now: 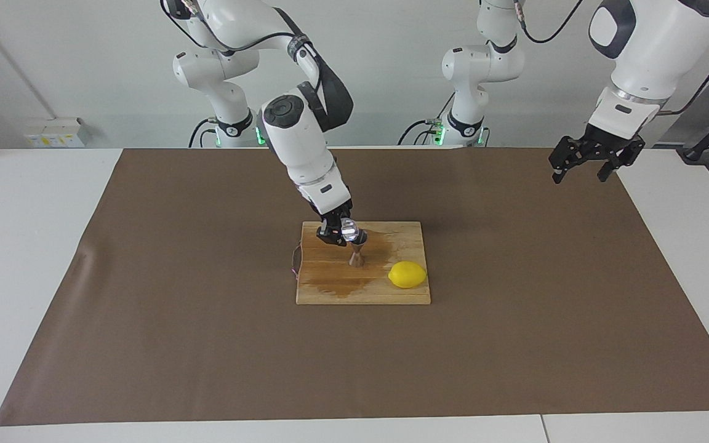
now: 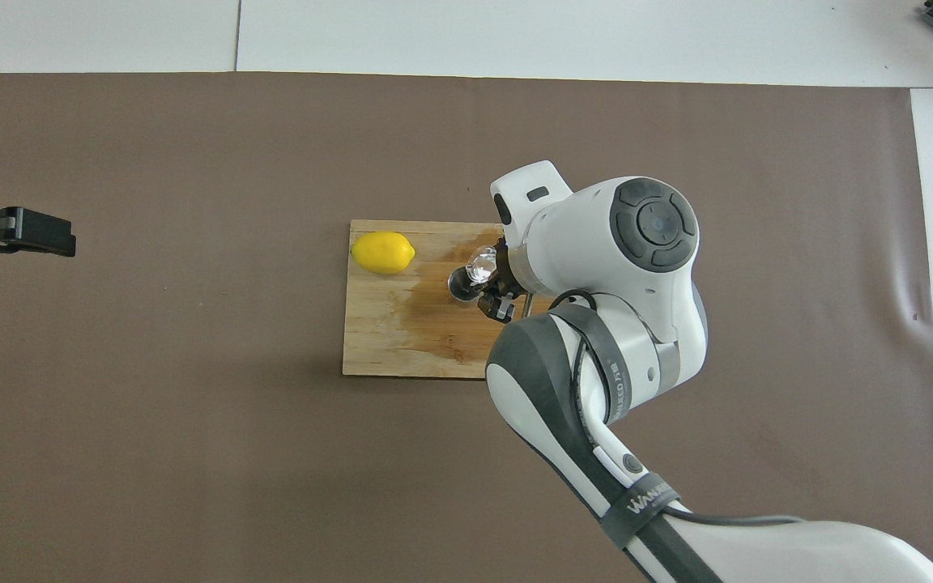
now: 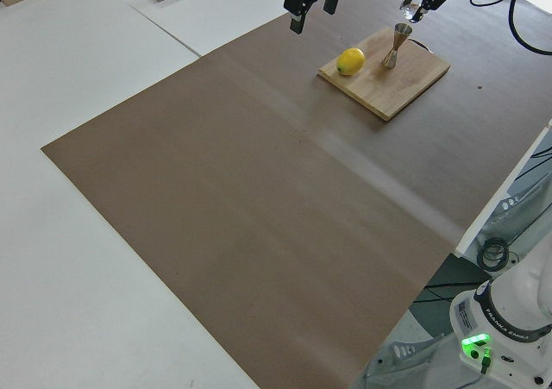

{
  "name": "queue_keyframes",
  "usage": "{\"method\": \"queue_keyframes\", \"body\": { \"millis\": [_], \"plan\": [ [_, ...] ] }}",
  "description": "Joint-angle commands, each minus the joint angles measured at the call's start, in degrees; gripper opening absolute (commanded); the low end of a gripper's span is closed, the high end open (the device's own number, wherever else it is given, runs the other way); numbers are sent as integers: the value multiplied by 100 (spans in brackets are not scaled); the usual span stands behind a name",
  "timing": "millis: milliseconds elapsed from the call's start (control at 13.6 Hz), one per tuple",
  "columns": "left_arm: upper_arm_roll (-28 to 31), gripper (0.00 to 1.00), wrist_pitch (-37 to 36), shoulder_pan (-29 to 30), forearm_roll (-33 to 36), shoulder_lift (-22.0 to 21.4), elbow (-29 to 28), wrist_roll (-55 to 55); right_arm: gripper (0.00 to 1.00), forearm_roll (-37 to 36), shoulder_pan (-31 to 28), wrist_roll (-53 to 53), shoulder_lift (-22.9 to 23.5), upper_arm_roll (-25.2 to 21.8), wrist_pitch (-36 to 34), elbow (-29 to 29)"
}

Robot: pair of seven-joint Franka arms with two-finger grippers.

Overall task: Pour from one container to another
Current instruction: 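Tip the clear glass further down into the metal cup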

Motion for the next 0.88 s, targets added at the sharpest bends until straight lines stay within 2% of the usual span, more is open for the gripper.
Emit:
{"method": "queue_keyframes", "body": {
  "millis": [0, 811],
  "plan": [
    [-3, 100, -43, 15, 43, -94, -83, -54, 0, -225, 42, 302, 84, 2, -293, 296],
    [-3, 100, -43, 15, 43, -94, -83, -54, 0, -708, 148, 593, 216, 11, -723, 656]
  ]
}}
